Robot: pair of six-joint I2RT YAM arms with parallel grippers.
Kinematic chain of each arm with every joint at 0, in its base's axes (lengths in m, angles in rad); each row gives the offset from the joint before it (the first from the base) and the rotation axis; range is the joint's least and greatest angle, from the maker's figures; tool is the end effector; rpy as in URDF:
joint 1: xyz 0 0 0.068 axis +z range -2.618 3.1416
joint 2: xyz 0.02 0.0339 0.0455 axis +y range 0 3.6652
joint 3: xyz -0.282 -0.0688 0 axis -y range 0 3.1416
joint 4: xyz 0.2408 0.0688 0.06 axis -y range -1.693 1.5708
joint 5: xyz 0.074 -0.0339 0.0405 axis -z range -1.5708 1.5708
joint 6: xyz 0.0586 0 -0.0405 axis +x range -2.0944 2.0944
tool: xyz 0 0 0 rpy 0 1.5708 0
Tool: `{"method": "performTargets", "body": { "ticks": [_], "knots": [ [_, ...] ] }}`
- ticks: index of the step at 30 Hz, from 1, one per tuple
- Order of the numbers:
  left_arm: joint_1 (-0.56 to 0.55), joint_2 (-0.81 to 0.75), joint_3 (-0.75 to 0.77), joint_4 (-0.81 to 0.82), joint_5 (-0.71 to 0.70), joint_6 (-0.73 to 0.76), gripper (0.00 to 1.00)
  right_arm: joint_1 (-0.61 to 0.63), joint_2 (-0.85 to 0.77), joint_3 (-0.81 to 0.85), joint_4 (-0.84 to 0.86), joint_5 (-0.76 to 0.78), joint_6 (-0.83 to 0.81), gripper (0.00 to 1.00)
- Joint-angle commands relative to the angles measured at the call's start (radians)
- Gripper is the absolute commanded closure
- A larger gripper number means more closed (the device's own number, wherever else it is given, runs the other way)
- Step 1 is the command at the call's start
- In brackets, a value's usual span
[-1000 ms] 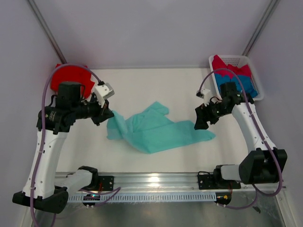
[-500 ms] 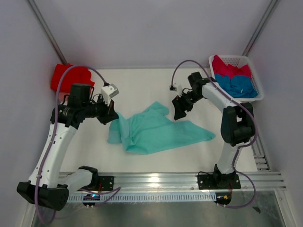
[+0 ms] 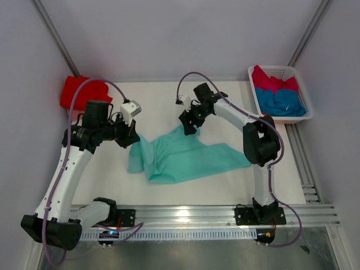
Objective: Fold and stack the t-shirts
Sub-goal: Flatten the tshirt out
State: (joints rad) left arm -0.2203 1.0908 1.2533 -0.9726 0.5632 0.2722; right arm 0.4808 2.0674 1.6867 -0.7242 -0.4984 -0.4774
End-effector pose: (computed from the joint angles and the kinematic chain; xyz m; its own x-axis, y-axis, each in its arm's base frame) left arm 0.1911 -0.0749 0.3723 -0.5346 0.3527 -0.7680 0.7140 0.6747 -0.1871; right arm 0.3919 0.2360 0.2156 -0.4294 -0.6792 -0.5952 -0.8939 0.4136 0.1729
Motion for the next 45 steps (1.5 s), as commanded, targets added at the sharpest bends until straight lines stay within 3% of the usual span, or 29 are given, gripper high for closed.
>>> {"method": "performTargets", "body": {
  "ticks": [1, 10, 19, 23, 41, 43, 44, 45],
  "knots": [
    [0.002, -0.016, -0.015, 0.048, -0.005, 0.001, 1.0, 0.008, 0.034, 0.097, 0.092, 0.049, 0.06, 0.23],
    [0.002, -0.023, -0.034, 0.058, -0.025, -0.001, 1.0, 0.028, 0.148, 0.249, 0.048, 0.005, 0.076, 0.24],
    [0.002, -0.02, -0.037, 0.072, -0.014, -0.008, 1.0, 0.033, 0.158, 0.254, 0.014, -0.041, 0.088, 0.24],
    [0.002, -0.017, -0.038, 0.078, -0.013, -0.01, 1.0, 0.042, 0.155, 0.203, 0.029, -0.153, 0.135, 0.24],
    [0.002, -0.031, -0.023, 0.071, 0.001, -0.019, 1.0, 0.061, 0.18, 0.133, 0.066, -0.114, 0.12, 0.25],
    [0.001, -0.031, -0.026, 0.069, 0.0, -0.019, 1.0, 0.061, 0.18, 0.133, 0.066, -0.111, 0.118, 0.37],
    [0.002, -0.032, -0.028, 0.071, 0.001, -0.019, 1.0, 0.061, 0.18, 0.133, 0.066, -0.108, 0.118, 0.53],
    [0.002, -0.032, -0.031, 0.071, 0.0, -0.019, 1.0, 0.061, 0.178, 0.134, 0.066, -0.106, 0.122, 0.76]
  ]
}}
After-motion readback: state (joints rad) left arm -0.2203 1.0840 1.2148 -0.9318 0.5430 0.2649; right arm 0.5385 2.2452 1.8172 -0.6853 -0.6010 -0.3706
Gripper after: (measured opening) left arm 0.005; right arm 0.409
